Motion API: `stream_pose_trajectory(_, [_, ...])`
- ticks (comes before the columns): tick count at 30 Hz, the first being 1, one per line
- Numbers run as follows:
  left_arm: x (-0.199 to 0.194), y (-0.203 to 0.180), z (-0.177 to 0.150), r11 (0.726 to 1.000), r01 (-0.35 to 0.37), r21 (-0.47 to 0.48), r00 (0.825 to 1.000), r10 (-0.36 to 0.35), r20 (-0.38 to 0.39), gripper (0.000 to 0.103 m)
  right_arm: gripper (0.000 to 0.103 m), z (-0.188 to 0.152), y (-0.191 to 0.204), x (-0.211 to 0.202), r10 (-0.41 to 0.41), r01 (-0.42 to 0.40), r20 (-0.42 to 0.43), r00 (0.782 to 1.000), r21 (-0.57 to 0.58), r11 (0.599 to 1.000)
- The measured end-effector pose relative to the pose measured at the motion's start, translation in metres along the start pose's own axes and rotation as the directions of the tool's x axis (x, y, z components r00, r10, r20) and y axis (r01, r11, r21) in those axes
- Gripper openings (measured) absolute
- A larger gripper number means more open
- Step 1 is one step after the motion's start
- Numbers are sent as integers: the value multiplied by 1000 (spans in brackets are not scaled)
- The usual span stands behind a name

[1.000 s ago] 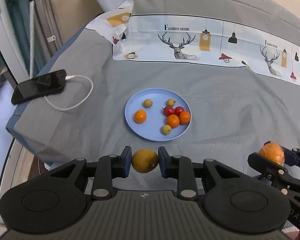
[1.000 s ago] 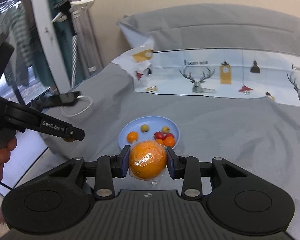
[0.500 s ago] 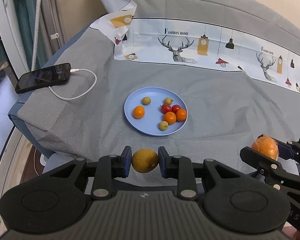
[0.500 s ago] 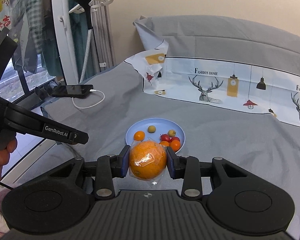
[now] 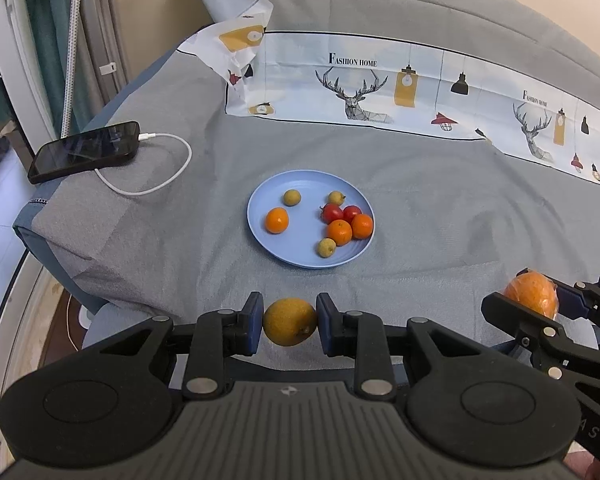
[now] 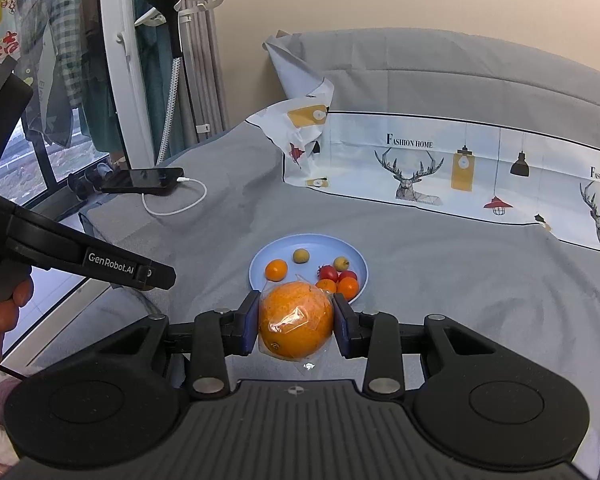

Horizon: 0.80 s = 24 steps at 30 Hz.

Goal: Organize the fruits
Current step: 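Carry the plum and orange over the blue plate with both tools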

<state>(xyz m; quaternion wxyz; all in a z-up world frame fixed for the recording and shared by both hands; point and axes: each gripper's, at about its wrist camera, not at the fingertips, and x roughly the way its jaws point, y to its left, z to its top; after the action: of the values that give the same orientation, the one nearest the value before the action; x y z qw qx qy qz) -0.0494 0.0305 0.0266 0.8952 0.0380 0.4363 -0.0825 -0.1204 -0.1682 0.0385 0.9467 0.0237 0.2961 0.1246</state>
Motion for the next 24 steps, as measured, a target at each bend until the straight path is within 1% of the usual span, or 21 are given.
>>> stream_pose_trajectory(24, [20,6,6,1000,0,-9,999,-1,-43,31,39,2,2,17,-2,2,-48,999,-1,1000])
